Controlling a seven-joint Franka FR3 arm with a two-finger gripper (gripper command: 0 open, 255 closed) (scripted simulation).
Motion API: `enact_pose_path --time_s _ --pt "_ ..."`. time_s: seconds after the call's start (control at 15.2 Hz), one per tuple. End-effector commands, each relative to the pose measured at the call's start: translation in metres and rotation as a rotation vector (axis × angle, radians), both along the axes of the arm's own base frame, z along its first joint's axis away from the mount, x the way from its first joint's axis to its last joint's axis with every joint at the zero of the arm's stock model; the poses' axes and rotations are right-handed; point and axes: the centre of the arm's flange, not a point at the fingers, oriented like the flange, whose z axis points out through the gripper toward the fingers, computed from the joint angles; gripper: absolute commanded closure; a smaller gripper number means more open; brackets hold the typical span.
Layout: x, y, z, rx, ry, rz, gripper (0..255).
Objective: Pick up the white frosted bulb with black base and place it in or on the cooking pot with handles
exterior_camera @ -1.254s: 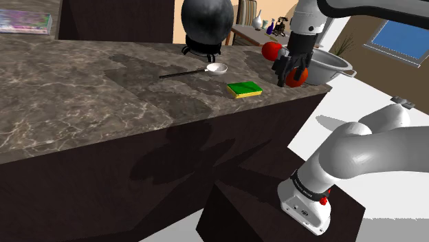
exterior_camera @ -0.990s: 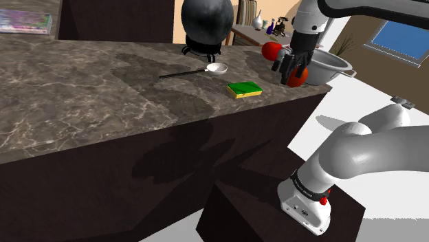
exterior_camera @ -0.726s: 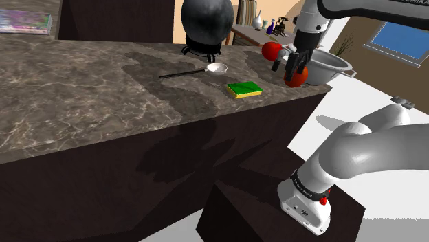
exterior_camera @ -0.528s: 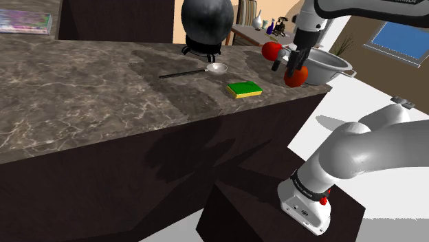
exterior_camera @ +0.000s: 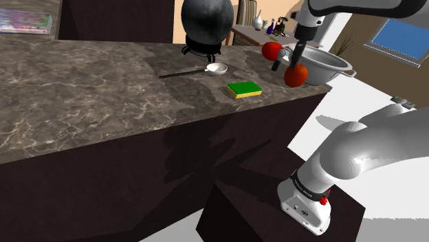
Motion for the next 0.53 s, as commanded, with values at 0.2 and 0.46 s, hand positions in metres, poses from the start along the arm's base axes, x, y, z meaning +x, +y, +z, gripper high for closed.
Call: enact_pose_path --time_s 0.2,0.46 --pt "0.042 -0.048 0.003 -0.008 -0.001 0.139 0" --pt "0.077 -0.082 0.005 -0.013 -0.001 0.247 0"
